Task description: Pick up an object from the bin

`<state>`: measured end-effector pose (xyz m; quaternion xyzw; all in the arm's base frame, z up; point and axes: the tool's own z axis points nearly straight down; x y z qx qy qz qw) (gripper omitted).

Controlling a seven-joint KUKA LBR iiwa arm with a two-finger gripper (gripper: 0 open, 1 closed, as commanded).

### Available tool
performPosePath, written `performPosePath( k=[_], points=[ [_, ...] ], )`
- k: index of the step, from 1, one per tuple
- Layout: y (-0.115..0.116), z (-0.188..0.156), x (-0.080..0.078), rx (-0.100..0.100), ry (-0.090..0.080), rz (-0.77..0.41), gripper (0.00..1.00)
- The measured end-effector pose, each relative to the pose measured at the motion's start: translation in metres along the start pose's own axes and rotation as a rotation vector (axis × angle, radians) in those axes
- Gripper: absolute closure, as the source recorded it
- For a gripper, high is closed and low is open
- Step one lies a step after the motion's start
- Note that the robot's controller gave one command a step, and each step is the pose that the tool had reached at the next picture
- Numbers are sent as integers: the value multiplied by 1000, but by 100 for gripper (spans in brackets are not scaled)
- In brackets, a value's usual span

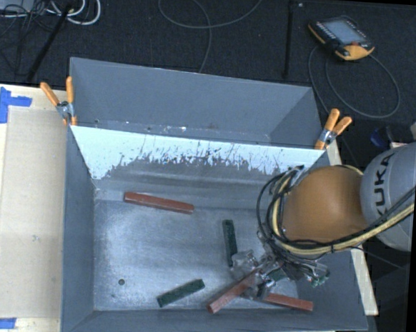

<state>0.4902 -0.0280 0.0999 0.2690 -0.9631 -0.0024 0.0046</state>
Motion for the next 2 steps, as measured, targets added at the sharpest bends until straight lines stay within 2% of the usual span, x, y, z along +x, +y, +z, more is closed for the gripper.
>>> performPosePath(
  k=[2],
  points=[
    [-1, -37, -2, 8, -9, 1, 100]
  ],
)
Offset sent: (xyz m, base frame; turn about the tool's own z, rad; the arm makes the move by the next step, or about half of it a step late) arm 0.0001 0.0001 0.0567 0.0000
